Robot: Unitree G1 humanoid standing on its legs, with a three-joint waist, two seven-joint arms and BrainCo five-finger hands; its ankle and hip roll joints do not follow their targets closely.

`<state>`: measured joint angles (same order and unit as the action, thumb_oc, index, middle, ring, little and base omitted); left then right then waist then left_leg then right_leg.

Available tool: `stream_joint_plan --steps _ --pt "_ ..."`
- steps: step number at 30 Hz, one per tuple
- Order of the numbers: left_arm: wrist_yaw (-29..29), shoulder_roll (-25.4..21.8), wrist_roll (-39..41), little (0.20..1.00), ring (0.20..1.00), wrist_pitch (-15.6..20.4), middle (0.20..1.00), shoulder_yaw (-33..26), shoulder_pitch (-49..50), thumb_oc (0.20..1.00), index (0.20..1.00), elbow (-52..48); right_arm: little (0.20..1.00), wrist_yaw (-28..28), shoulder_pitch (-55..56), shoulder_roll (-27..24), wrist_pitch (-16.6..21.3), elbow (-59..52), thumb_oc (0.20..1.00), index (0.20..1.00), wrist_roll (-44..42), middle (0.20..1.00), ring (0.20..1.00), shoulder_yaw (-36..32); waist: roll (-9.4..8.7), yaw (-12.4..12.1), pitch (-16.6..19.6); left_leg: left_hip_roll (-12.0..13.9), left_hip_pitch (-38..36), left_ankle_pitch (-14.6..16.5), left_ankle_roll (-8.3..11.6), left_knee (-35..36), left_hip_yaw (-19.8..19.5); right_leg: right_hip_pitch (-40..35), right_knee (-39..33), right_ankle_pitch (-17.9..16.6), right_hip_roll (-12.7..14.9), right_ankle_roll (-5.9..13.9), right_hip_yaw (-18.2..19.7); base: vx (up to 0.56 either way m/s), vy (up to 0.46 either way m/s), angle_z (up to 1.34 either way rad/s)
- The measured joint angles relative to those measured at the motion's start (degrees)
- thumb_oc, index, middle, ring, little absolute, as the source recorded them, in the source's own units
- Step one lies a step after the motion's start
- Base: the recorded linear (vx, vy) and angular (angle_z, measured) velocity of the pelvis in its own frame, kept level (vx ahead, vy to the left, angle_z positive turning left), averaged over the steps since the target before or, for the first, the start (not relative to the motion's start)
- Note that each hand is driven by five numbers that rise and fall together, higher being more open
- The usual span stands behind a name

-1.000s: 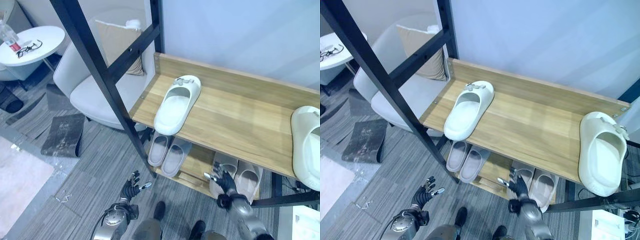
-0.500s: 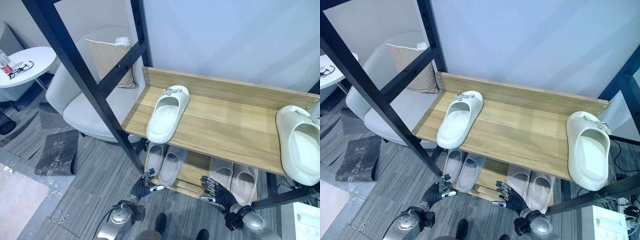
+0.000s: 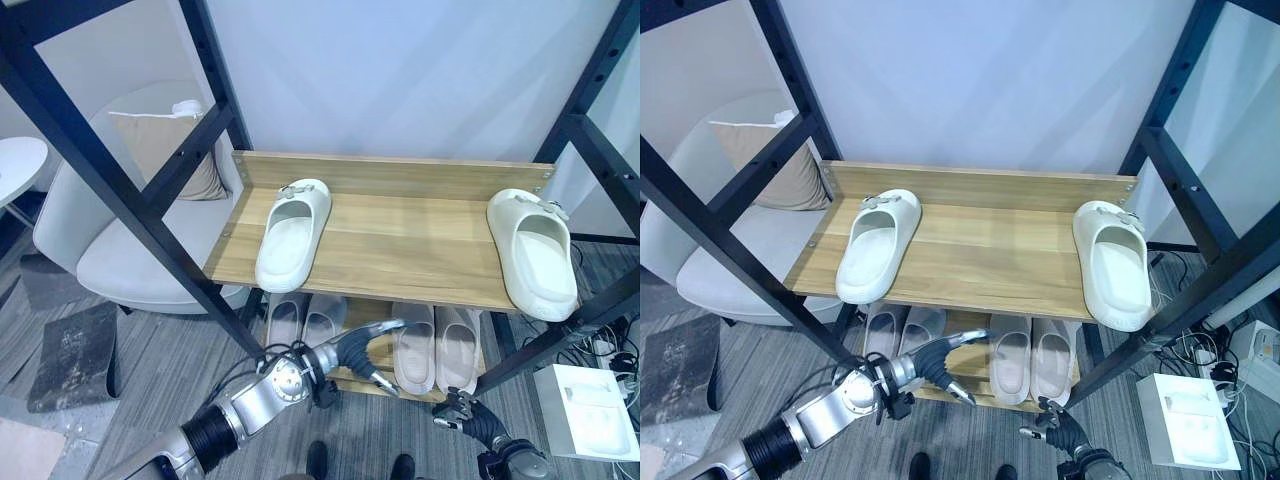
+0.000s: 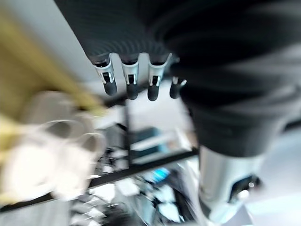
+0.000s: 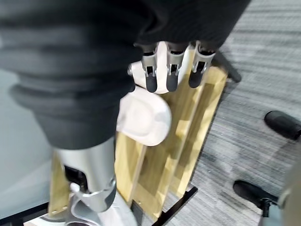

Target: Arrange the slippers neatly on the shoe rack.

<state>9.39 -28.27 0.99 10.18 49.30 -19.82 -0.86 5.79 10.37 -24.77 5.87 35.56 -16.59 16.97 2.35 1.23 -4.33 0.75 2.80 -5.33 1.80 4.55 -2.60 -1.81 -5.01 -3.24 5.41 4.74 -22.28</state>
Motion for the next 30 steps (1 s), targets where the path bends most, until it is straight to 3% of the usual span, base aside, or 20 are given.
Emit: stream_joint_plan --steps 8,15,25,30 --pt "2.0 -1.1 0.4 1.0 1.0 0.7 1.0 -0.7 -7.5 1.0 1.0 -8.7 1.0 1.9 2.5 0.1 -0.2 0.7 1.0 1.0 3.1 1.0 1.0 0.4 0.91 0.1 0.4 0.0 0.0 0.0 0.0 0.0 0.0 0.0 0.0 0.0 0.0 0.01 0.0 0.0 0.0 0.0" --pt "0.5 -1.3 7.7 1.0 1.0 1.4 1.0 -8.7 -9.5 1.0 1.0 -17.2 1.0 2.4 2.9 0.2 -0.3 0.1 1.0 1.0 3.3 1.0 1.0 0.3 1.17 -0.1 0.3 -0.1 0.0 0.0 -0.01 0.0 -0.1 -0.1 0.0 0.0 0.1 0.01 -0.1 0.0 0.0 0.0" --pt "-15.3 0.0 8.8 1.0 1.0 4.8 1.0 -28.0 -9.6 1.0 1.0 -20.9 1.0 -1.4 -1.8 3.6 -1.0 0.8 1.0 1.0 4.9 1.0 1.0 0.7 2.1 -0.8 -0.2 -0.1 -0.7 0.0 0.0 0.0 -0.2 -0.8 0.0 0.0 0.1 0.01 -0.1 0.0 0.001 0.0" --pt "-20.3 -2.6 2.4 1.0 1.0 6.3 1.0 -29.6 -9.5 1.0 1.0 -17.2 1.0 -3.4 -9.6 4.7 -0.6 10.6 1.0 1.0 4.9 1.0 1.0 0.3 2.78 -2.5 -0.6 -0.2 -1.0 0.1 0.19 0.0 -0.9 -1.6 0.0 0.0 0.1 0.0 -1.1 0.03 -0.001 0.09"
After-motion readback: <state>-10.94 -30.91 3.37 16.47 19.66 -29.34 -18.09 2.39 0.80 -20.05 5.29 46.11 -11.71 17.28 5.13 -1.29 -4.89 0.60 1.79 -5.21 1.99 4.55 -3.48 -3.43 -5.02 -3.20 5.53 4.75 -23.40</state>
